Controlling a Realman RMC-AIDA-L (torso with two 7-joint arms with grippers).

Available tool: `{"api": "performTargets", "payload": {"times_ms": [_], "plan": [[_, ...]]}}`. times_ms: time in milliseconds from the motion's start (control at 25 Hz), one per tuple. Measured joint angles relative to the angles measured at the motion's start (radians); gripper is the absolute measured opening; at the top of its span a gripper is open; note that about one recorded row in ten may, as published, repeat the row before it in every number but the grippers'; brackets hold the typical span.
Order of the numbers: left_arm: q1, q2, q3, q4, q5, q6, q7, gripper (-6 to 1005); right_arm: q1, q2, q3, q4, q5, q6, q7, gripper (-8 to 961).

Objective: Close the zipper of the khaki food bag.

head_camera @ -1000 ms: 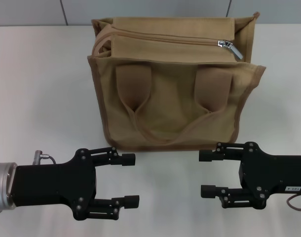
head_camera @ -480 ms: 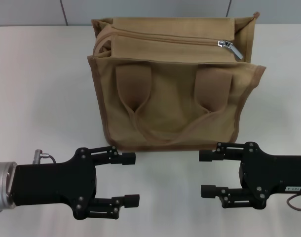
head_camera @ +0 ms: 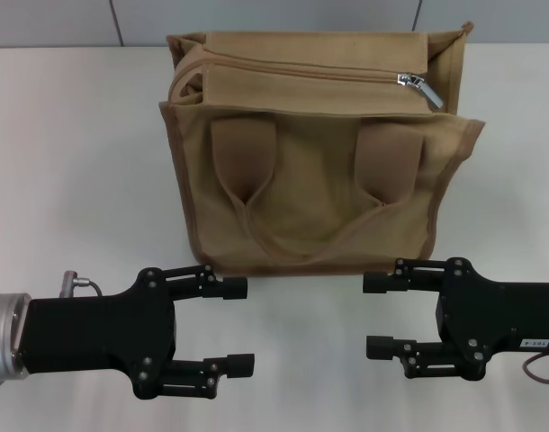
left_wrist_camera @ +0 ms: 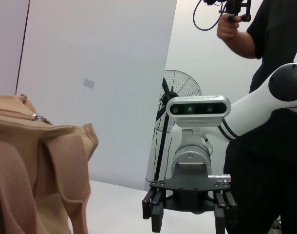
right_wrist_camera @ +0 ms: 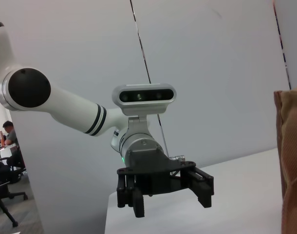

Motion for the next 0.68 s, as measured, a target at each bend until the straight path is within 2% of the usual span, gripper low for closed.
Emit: {"api": "performTargets", "payload": {"times_ms": [680], "plan": [[-0.004, 0.002, 0.0, 0.0, 0.001, -0.004, 0.0, 784, 0.009, 0.0, 0.0, 0.0, 0.001, 0.0, -0.001, 700]]}}
